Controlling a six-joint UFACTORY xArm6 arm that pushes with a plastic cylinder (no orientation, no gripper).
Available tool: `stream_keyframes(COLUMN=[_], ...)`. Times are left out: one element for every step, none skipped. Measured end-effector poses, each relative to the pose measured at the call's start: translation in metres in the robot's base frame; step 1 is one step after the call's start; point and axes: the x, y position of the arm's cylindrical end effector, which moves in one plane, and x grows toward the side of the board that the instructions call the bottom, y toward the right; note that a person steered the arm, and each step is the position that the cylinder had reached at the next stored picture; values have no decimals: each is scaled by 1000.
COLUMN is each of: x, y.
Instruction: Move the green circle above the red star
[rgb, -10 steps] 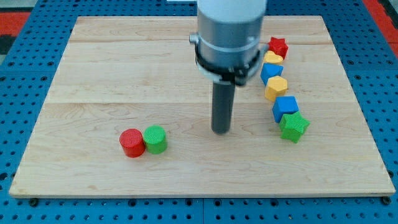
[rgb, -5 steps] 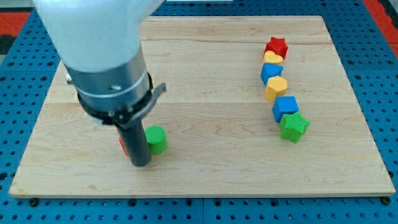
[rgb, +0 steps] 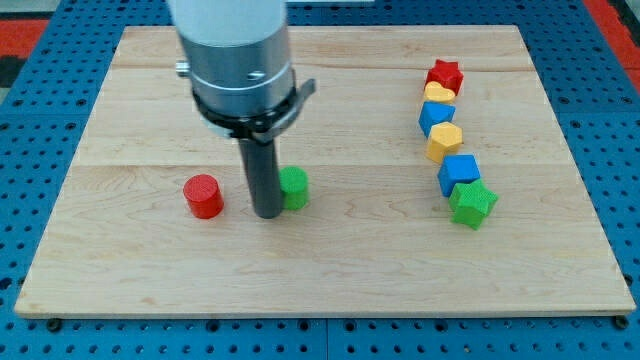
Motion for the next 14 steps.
stream_keyframes(x=[-10,-27,-54,-84,-116,-145,-173,-197,-218,-222,-233,-244,-248,-257], y=[36,44,48,48,48,50,58,59,60,73,107,146,134,126])
